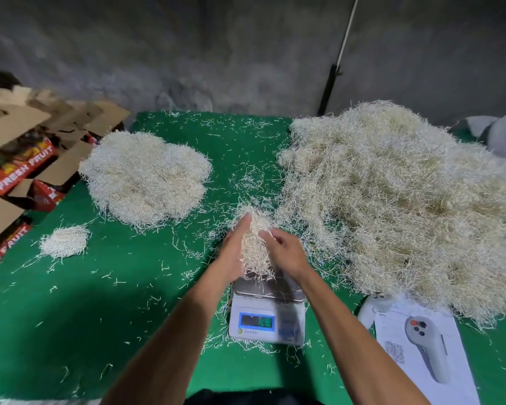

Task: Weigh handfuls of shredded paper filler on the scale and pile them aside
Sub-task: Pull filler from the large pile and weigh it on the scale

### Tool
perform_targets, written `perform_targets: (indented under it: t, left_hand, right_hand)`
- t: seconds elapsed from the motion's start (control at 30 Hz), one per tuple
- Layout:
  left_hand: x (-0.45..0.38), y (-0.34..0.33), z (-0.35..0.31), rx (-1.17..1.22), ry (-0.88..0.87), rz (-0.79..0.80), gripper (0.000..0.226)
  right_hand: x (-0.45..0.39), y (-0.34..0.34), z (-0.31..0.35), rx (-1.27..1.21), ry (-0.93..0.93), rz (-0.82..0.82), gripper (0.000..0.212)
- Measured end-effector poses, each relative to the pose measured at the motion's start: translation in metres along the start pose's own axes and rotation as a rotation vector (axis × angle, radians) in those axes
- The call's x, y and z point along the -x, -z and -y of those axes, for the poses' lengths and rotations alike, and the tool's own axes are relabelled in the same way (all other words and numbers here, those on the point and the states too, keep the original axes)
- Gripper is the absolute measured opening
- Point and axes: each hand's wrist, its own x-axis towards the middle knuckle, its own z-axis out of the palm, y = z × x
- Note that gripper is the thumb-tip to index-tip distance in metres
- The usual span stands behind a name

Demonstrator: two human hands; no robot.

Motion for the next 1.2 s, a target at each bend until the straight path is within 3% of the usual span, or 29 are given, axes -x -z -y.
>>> perform_targets:
  t: [0.07,0.17,0.3,0.43,0.53,0.63,0.77,0.87,0.93,1.03,1.1,1.2]
  left_hand:
    - [-0.005,-0.007,-0.007,-0.044,0.007,-0.055,0.127]
    - [-0.013,-0.007,-0.014,-0.133,0.022,-0.239,0.114]
    - [-0.017,-0.001,-0.013,-0.172,0.042,-0.167,0.115]
    - [-0.017,-0.027,-0.014,-0.101,-0.016,-0.246,0.106]
    - [-0.018,-0.027,-0.02,-0.039,0.006,-0.271,0.108]
    - [-0.021,0.007,-0.016,-0.096,-0.028,-0.322,0.11]
    - [-0.034,0.028,-0.005,0.018,0.027,-0.381,0.108]
    - [-0.041,0.016,0.001,0.003,0.034,-0.408,0.108]
    - [-0.043,0.01,0.003,-0.002,0.033,-0.417,0.107]
    - [-0.041,0.006,0.007,-0.009,0.027,-0.421,0.103]
    - [-0.037,0.005,0.013,-0.045,0.033,-0.375,0.103]
    - [-0.03,-0.005,0.015,-0.109,0.101,-0.225,0.1]
  right_hand:
    - [-0.01,0.008,0.011,0.061,-0.007,0.095,0.018]
    - [-0.023,0.029,0.024,0.201,-0.049,0.2,0.03]
    - [-0.042,0.053,0.033,0.398,-0.035,0.094,0.022]
    - [-0.063,0.039,0.032,0.567,-0.009,-0.011,0.025]
    - [-0.081,0.066,0.019,0.662,-0.149,-0.261,0.016]
    - [-0.087,0.134,0.002,0.576,-0.305,-0.337,0.016]
    - [-0.094,0.161,0.009,0.496,-0.183,-0.399,0.035]
    - [-0.096,0.158,0.005,0.436,-0.218,-0.397,0.05]
    - [-0.092,0.156,-0.007,0.586,-0.224,-0.372,0.041]
    - [-0.076,0.145,-0.013,0.932,-0.144,-0.477,0.029]
    - [-0.063,0.127,-0.013,0.892,-0.066,-0.394,0.033]
    - [-0.042,0.081,-0.004,0.376,-0.097,0.06,0.062]
